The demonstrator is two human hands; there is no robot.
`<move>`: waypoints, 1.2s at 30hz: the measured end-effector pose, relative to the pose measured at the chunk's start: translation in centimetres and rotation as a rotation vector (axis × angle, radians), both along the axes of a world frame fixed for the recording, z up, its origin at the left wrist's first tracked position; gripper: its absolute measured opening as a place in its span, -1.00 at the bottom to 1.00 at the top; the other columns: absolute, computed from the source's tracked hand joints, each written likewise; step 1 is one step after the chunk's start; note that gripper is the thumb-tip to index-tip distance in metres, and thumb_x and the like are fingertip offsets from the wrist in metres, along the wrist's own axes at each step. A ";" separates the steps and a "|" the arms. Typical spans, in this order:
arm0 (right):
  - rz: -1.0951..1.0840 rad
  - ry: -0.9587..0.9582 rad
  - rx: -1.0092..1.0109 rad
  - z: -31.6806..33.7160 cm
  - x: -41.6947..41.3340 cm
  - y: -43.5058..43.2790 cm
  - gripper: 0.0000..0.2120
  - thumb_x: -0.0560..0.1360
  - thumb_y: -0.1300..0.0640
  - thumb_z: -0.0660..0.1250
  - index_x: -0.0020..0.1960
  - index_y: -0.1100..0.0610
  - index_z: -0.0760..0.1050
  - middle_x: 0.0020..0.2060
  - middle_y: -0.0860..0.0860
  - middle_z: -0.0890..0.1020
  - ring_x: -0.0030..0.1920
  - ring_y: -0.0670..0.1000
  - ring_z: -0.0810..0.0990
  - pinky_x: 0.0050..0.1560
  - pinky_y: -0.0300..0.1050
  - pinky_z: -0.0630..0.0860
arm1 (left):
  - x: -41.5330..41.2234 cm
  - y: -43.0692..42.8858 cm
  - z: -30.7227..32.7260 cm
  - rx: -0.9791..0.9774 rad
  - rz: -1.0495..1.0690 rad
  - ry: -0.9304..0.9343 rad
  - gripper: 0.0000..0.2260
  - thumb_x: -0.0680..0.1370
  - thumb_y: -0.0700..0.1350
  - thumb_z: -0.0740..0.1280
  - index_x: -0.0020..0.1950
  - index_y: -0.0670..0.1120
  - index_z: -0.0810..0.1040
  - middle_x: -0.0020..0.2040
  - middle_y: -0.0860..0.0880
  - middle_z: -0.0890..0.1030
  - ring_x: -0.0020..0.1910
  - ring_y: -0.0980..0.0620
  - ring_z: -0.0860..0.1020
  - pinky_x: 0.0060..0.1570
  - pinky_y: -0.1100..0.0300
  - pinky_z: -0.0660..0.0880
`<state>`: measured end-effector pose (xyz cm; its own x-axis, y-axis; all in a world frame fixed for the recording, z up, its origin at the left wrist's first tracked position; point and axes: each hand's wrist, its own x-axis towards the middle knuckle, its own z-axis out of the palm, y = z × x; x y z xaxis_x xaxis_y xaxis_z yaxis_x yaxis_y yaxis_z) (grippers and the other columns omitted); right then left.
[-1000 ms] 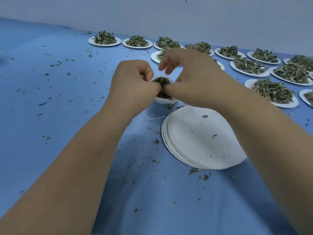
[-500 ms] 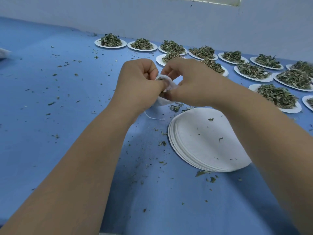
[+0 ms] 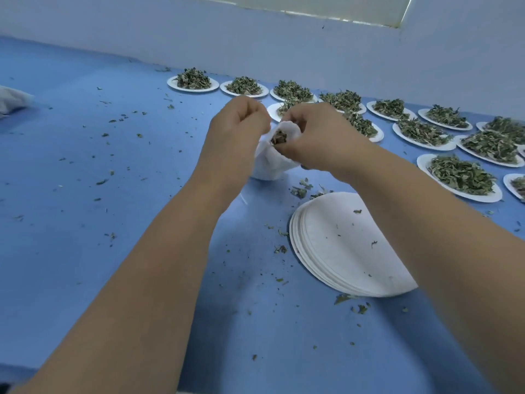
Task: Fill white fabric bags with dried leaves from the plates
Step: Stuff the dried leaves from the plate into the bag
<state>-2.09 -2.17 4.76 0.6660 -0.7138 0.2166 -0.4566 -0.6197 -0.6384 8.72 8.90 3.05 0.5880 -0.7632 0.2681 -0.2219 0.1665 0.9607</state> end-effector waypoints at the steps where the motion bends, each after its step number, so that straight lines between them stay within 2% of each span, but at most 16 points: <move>1: 0.003 -0.031 0.061 0.4 0.3 0.0 -0.91 0.42 0.14 0.46 -0.17 0.09 0.55 -0.40 -0.08 0.53 -0.45 -0.06 0.47 -0.44 -0.21 0.45 | 0.6 0.3 0.0 -0.008 -0.068 -0.053 -0.83 0.47 -0.08 0.33 0.05 -0.02 0.53 0.01 0.17 0.54 -0.02 0.21 0.49 -0.07 0.29 0.38; 3: 0.023 -0.073 0.123 1.4 1.4 0.1 -0.84 0.41 0.15 0.47 -0.10 0.20 0.55 -0.42 -0.07 0.50 -0.44 -0.03 0.43 -0.45 -0.19 0.42 | 2.2 0.9 -0.1 0.036 -0.209 -0.274 -0.38 0.38 0.10 0.48 0.40 0.26 0.35 0.38 0.32 0.37 0.31 0.45 0.32 0.15 0.39 0.30; 4: 0.033 -0.081 0.131 2.0 2.1 0.2 -0.82 0.40 0.15 0.47 -0.10 0.22 0.54 -0.42 -0.06 0.48 -0.44 -0.03 0.42 -0.45 -0.20 0.41 | 2.9 1.0 0.0 0.065 -0.231 -0.370 -0.16 0.32 0.17 0.55 0.49 0.33 0.20 0.45 0.33 0.31 0.39 0.42 0.28 0.20 0.39 0.29; 6: 0.062 -0.087 0.163 3.1 3.9 0.3 -0.82 0.41 0.17 0.42 -0.04 0.25 0.54 -0.33 0.01 0.51 -0.40 -0.01 0.45 -0.42 -0.21 0.46 | 4.5 0.0 0.1 0.098 -0.199 -0.479 0.04 0.24 0.19 0.62 0.54 0.39 0.04 0.39 0.28 0.43 0.29 0.39 0.43 0.14 0.46 0.39; 9: 0.122 -0.078 0.278 4.6 6.8 0.2 -0.93 0.46 0.27 0.39 -0.07 0.16 0.56 -0.25 0.06 0.50 -0.33 0.01 0.45 -0.39 -0.24 0.46 | 7.3 -1.4 -0.2 0.114 -0.077 -0.465 -0.06 0.27 0.11 0.63 0.45 0.46 0.11 0.18 0.46 0.49 0.02 0.54 0.49 -0.21 0.59 0.42; 12: 0.167 -0.116 0.357 4.8 9.7 -1.3 -0.90 0.49 0.29 0.44 -0.09 0.13 0.56 -0.28 0.03 0.52 -0.34 -0.02 0.48 -0.34 -0.26 0.50 | 10.6 -2.2 -1.6 0.161 -0.001 -0.436 -0.40 0.27 0.12 0.52 0.20 0.41 0.31 0.00 0.42 0.54 -0.06 0.42 0.55 -0.23 0.43 0.44; 14: 0.255 -0.136 0.447 4.7 11.7 -2.6 -0.90 0.50 0.23 0.47 -0.07 0.13 0.55 -0.30 -0.02 0.59 -0.31 -0.04 0.56 -0.30 -0.25 0.52 | 13.0 -2.8 -1.9 0.145 0.107 -0.378 -0.54 0.30 0.11 0.48 0.08 0.41 0.36 -0.06 0.39 0.56 -0.11 0.38 0.56 -0.31 0.46 0.43; 17: 0.439 -0.138 0.664 4.0 14.9 -5.1 -0.73 0.48 0.06 0.49 0.15 0.08 0.59 0.01 -0.04 0.72 0.00 0.01 0.71 -0.19 -0.17 0.55 | 17.3 -3.2 -2.0 0.150 0.308 -0.412 -0.67 0.36 0.03 0.43 0.01 0.27 0.38 -0.10 0.38 0.55 -0.15 0.32 0.54 -0.42 0.44 0.40; 19: 0.426 -0.201 0.779 2.9 17.7 -7.1 -0.74 0.50 0.02 0.44 0.17 0.04 0.63 0.16 -0.04 0.70 0.10 0.03 0.72 -0.12 -0.12 0.58 | 19.9 -3.2 -2.9 0.160 0.440 -0.415 -0.77 0.39 -0.09 0.36 -0.03 0.12 0.39 -0.16 0.18 0.57 -0.19 0.13 0.54 -0.39 0.21 0.46; 21: 0.245 -0.196 0.605 1.1 21.5 -9.2 -0.85 0.51 0.13 0.37 0.06 0.04 0.65 0.12 0.01 0.71 -0.03 -0.01 0.74 -0.18 -0.16 0.56 | 21.5 -3.2 -4.0 0.195 0.509 -0.393 -0.78 0.37 -0.20 0.28 -0.07 0.04 0.37 -0.27 0.04 0.52 -0.29 0.00 0.48 -0.37 0.06 0.40; 24: 0.063 0.036 -0.006 -1.9 27.4 -12.3 -0.78 0.50 0.24 0.28 0.00 0.00 0.64 0.03 -0.03 0.64 -0.31 -0.03 0.57 -0.29 -0.21 0.49 | 22.4 -3.5 -5.3 0.275 0.533 -0.388 -0.74 0.33 -0.24 0.21 -0.08 0.05 0.31 -0.30 0.06 0.47 -0.32 0.05 0.44 -0.41 0.11 0.24; 26: 0.034 0.214 -0.218 -3.5 30.6 -14.1 -0.78 0.50 0.22 0.27 0.05 0.14 0.66 0.08 0.09 0.65 -0.17 0.11 0.61 -0.14 -0.03 0.57 | 22.9 -3.7 -5.7 0.272 0.561 -0.367 -0.75 0.32 -0.24 0.20 -0.08 0.05 0.31 -0.31 0.07 0.46 -0.33 0.05 0.43 -0.42 0.13 0.22; 28: 0.041 0.378 -0.305 -4.8 32.7 -15.7 -0.76 0.51 0.18 0.26 0.06 0.27 0.62 0.09 0.22 0.63 -0.04 0.27 0.59 -0.16 0.12 0.56 | 23.2 -4.0 -6.2 0.252 0.596 -0.321 -0.78 0.34 -0.24 0.20 -0.10 0.04 0.31 -0.33 0.06 0.46 -0.34 0.02 0.43 -0.43 0.13 0.25; 30: 0.071 0.499 -0.403 -5.7 33.9 -16.4 -0.72 0.56 0.09 0.18 0.05 0.23 0.59 0.11 0.17 0.56 -0.04 0.23 0.52 -0.22 0.02 0.42 | 23.4 -4.1 -6.5 0.244 0.617 -0.304 -0.80 0.38 -0.22 0.23 -0.13 0.05 0.30 -0.34 0.06 0.45 -0.34 0.02 0.44 -0.43 0.12 0.28; 33: 0.083 0.592 -0.501 -6.6 35.1 -17.0 -0.61 0.62 -0.02 0.05 0.20 0.13 0.56 0.33 0.11 0.41 0.15 0.25 0.48 0.06 0.12 0.49 | 23.5 -4.4 -6.4 0.210 0.640 -0.274 -0.76 0.44 -0.13 0.37 -0.15 0.07 0.30 -0.32 0.09 0.50 -0.26 0.04 0.50 -0.37 0.10 0.42; 36: 0.126 0.654 -0.466 -6.6 36.2 -17.4 -0.55 0.66 -0.07 -0.01 0.30 0.14 0.50 0.40 0.16 0.38 0.21 0.25 0.50 0.22 0.17 0.48 | 23.5 -4.5 -6.2 0.193 0.641 -0.247 -0.72 0.43 0.01 0.46 -0.10 0.09 0.35 -0.29 0.14 0.51 -0.22 0.14 0.51 -0.32 0.17 0.43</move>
